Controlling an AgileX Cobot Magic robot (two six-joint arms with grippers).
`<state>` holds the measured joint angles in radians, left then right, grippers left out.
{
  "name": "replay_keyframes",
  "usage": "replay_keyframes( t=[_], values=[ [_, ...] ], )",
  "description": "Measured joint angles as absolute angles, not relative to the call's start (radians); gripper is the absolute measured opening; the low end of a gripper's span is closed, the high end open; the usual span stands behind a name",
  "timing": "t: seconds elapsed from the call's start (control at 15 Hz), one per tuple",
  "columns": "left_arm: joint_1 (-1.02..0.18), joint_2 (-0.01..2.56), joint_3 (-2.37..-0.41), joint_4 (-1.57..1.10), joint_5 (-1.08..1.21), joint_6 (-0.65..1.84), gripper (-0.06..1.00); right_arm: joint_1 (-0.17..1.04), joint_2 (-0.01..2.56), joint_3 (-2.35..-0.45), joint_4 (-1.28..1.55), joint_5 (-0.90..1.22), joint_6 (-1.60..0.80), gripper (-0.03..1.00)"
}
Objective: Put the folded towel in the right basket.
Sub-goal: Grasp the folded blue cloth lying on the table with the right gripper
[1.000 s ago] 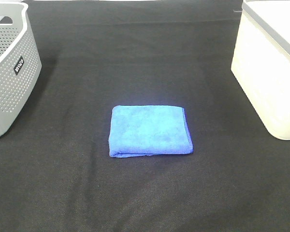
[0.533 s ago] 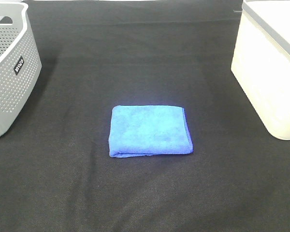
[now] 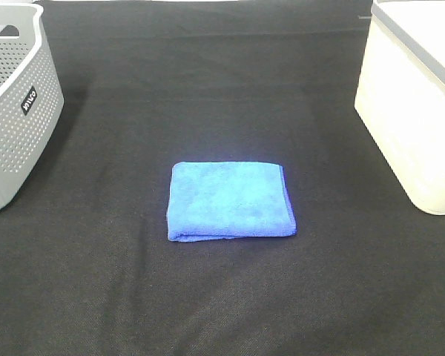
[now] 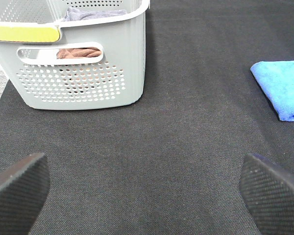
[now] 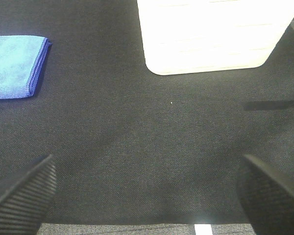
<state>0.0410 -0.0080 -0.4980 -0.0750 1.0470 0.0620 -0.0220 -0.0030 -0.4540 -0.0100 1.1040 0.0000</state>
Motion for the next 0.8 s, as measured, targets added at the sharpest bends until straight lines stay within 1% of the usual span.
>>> replay_keyframes(
  t=[0.07, 0.2, 0.27, 0.47, 0.6, 0.8],
  values=[
    [0.041, -0.008, -0.498, -0.075, 1.047, 0.062, 0.98, -0.022, 0.031, -0.463, 0.000, 1.106, 0.006, 0.96],
    [0.041, -0.008, -0.498, -0.075, 1.047, 0.062, 0.98, -0.022, 0.245, -0.548, 0.038, 1.124, 0.006, 0.96],
    [0.041, -0.008, -0.498, -0.075, 1.047, 0.062, 0.98, -0.022, 0.459, -0.663, 0.075, 1.169, 0.006, 0.96],
    [0.041, -0.008, -0.498, -0.075, 1.047, 0.062, 0.98, -0.022, 0.859, -0.922, 0.094, 1.211, 0.006, 0.96],
    [0.041, -0.008, -0.498, -0.075, 1.047, 0.062, 0.98, -0.022, 1.039, -1.048, 0.114, 1.211, 0.006, 0.96],
    [0.041, -0.008, -0.498, -0.075, 1.047, 0.062, 0.98, -0.022, 1.238, -1.193, 0.204, 1.211, 0.000, 0.96]
  ],
)
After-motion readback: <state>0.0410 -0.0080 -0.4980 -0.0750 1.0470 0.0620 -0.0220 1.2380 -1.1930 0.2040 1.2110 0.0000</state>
